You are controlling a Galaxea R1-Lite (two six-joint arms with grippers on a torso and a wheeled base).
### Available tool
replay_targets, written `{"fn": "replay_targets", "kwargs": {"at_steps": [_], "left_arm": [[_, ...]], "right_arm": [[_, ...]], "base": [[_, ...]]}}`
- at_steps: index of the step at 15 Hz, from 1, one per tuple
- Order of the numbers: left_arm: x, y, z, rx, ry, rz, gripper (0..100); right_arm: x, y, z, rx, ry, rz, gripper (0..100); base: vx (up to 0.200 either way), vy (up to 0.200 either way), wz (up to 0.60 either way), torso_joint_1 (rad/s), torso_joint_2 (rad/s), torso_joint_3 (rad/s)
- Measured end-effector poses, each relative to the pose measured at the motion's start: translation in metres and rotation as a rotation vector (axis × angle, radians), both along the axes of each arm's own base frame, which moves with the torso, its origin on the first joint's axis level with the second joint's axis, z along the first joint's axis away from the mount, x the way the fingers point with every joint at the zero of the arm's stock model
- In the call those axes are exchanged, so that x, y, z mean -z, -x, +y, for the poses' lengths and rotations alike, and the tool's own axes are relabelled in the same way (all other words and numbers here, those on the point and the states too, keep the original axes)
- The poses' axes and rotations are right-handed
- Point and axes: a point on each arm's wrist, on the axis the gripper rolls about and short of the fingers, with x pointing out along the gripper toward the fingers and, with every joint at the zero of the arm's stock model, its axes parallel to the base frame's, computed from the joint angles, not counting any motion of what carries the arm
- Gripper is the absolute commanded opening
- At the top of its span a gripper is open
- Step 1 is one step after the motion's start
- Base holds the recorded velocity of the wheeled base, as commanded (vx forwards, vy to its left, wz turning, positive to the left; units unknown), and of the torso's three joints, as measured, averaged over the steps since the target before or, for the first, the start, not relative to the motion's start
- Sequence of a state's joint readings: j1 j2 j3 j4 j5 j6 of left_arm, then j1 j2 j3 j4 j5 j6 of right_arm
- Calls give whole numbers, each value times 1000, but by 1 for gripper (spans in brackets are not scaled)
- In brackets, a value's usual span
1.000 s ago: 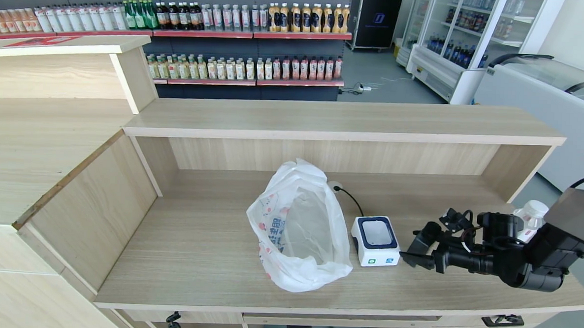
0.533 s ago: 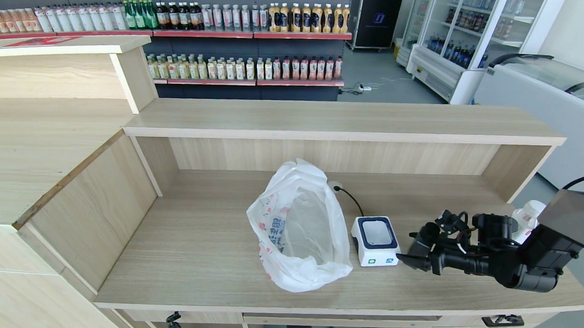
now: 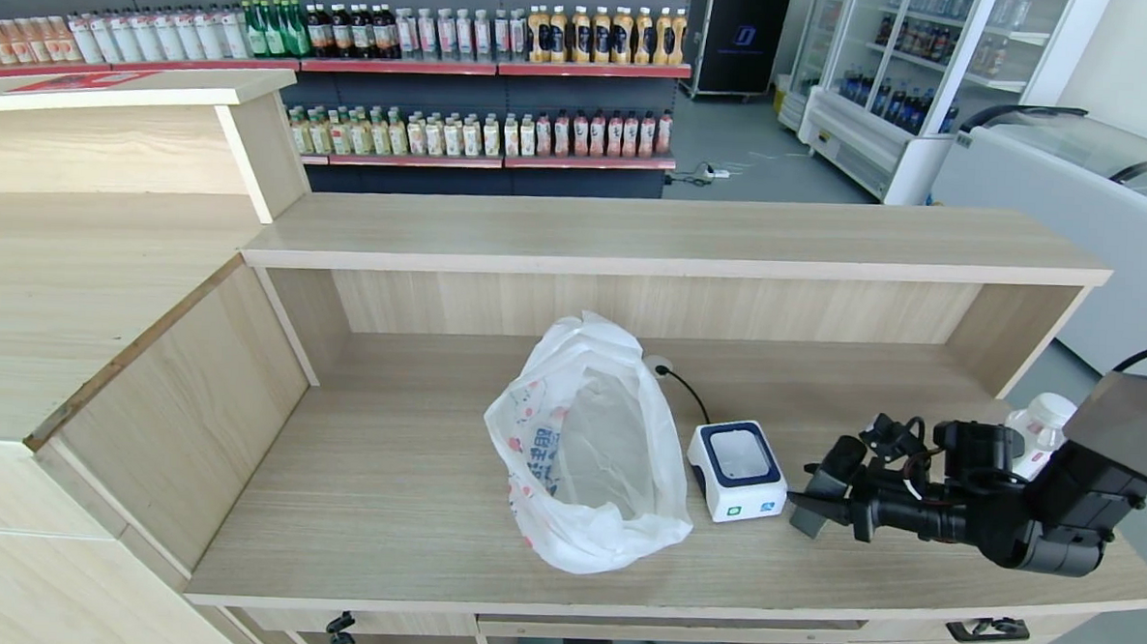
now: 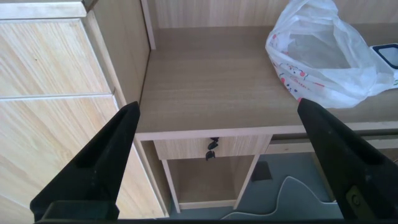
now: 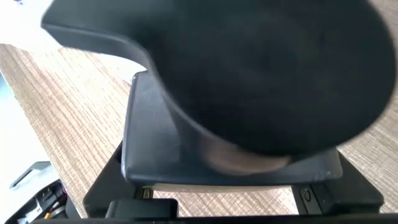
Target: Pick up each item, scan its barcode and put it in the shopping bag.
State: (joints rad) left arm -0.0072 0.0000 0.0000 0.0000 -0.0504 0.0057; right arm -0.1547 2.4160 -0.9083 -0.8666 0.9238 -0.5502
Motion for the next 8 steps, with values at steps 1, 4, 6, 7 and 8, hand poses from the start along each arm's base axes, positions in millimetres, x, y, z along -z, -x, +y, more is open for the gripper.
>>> {"fn": "replay_targets", "kwargs": {"at_steps": [1, 4, 6, 7, 8], "left_arm": [[0, 0, 0, 0, 0, 0, 100], [0, 0, 0, 0, 0, 0, 100], [0, 0, 0, 0, 0, 0, 100], [0, 0, 0, 0, 0, 0, 100], [0, 0, 0, 0, 0, 0, 100]], "right_arm": [[-4, 2, -1, 2, 2, -5, 0], [-39, 21, -1, -43, -55, -30, 0], [-81, 40, 2, -129, -139, -78, 0], [-105, 49, 4, -197, -184, -113, 0], [-129, 59, 6, -289, -226, -160, 0]], "base": [[0, 0, 0, 0, 0, 0], [0, 0, 0, 0, 0, 0], [0, 0, 0, 0, 0, 0], [0, 0, 0, 0, 0, 0], [0, 0, 0, 0, 0, 0]]}}
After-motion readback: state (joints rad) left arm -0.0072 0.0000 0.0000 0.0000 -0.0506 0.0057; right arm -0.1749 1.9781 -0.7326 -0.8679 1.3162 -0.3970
